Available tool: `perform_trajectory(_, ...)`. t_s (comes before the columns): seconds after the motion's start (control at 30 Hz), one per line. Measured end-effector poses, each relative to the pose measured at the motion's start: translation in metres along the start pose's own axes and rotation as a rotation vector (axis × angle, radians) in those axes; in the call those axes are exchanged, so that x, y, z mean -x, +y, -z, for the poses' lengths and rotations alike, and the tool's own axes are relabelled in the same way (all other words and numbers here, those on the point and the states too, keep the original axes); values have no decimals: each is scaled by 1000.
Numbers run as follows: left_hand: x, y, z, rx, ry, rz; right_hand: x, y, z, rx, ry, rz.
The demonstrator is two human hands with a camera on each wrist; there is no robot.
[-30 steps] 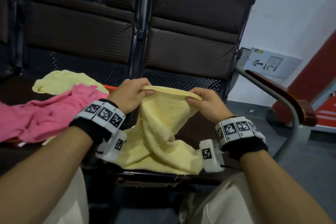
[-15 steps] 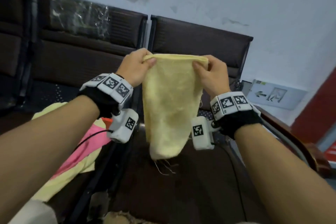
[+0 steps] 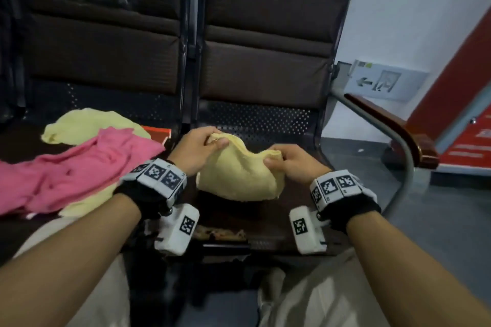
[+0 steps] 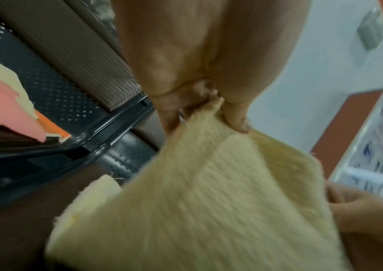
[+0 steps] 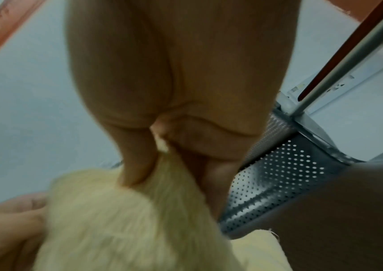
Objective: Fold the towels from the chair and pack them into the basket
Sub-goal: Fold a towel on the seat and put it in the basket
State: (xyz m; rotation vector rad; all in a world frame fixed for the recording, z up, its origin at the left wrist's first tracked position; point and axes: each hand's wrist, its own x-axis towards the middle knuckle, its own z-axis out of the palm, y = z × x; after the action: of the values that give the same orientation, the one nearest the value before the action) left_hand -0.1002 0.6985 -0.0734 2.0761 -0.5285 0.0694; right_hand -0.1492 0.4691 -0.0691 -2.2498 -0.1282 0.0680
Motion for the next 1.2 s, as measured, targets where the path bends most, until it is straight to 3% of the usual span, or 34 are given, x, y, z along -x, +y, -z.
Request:
perform_trajectory(0.07,16,-12,-14,-45,-168,42,14,10,-8,49,-191,-87)
perform_trajectory(0.23,19,-28,-28,-51,-305,169,15,26,-19,-22,-135,-236)
perform_trajectory(0.33,7,-38,-32,42,-308,267,-2,31,-17,11,-95,-214)
perform_trajectory(0.47,-25,-56,-28,-6,-257,254,-39,38,-16,56,21,-178)
perform_trajectory(0.6,-56,-76,-32,-41,-182,259,-75,55,-22,165,98,-270)
perform_trajectory(0.7,-65,-91,-41,-125,-268,322,-86,64,-29,372,58,-320)
perform_trajectory(0.8,-63,-104,-48,-311,-404,320,-88,63,-34,545,-62,-175)
perform_trajectory(0.93,-47,-102,-47,-387,-430,171,-78,50,-41,710,-450,-61)
perform_trajectory(1.03,-30,-92,-49,-372,-584,43,-63,52,-52,813,-696,-63)
perform_trajectory(1.1,-18,-91,-53,-445,-698,19,-54,56,-59,867,-724,-53)
perform_trajectory(1.2,-4,-94,-59,-577,-749,-5,-46,54,-66,882,-627,-27)
